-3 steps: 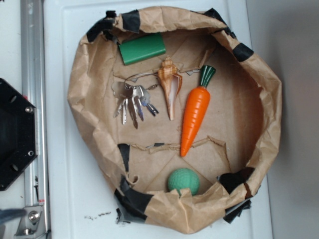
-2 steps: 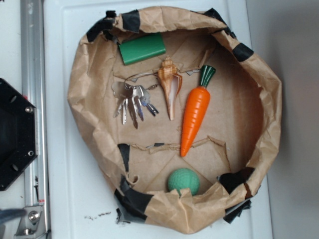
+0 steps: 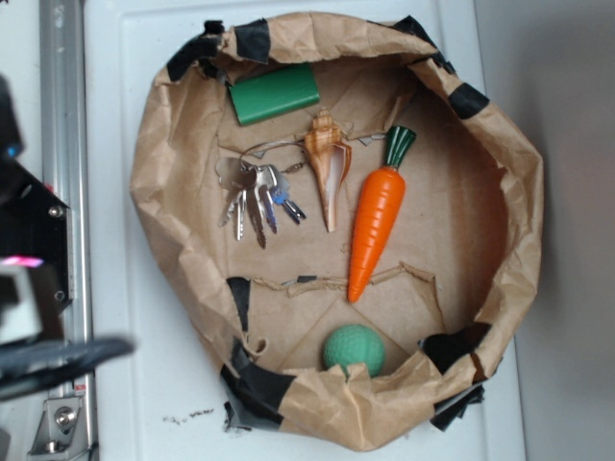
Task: Grab the carrot.
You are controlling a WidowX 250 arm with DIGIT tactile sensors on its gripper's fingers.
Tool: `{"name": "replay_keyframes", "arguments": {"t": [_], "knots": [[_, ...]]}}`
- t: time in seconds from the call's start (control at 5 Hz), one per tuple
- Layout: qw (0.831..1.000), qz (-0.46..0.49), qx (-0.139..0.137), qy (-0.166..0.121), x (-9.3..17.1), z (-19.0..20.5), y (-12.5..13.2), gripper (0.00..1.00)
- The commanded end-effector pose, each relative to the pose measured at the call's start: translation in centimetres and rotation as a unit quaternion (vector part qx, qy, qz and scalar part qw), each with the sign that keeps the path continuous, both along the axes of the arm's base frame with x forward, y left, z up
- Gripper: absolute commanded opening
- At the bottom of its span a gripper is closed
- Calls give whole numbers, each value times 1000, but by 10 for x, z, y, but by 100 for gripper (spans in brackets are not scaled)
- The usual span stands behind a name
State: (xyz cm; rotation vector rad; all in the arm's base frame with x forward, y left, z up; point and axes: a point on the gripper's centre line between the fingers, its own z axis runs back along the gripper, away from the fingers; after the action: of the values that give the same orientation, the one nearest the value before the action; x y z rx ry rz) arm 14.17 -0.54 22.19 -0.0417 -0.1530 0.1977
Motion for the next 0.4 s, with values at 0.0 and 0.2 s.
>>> {"name": "replay_keyframes", "arguments": {"t": [0.0, 0.2], "knots": [[986, 144, -75, -26, 49, -29, 11, 100], [975, 203, -92, -19, 74, -60, 2, 100]]}}
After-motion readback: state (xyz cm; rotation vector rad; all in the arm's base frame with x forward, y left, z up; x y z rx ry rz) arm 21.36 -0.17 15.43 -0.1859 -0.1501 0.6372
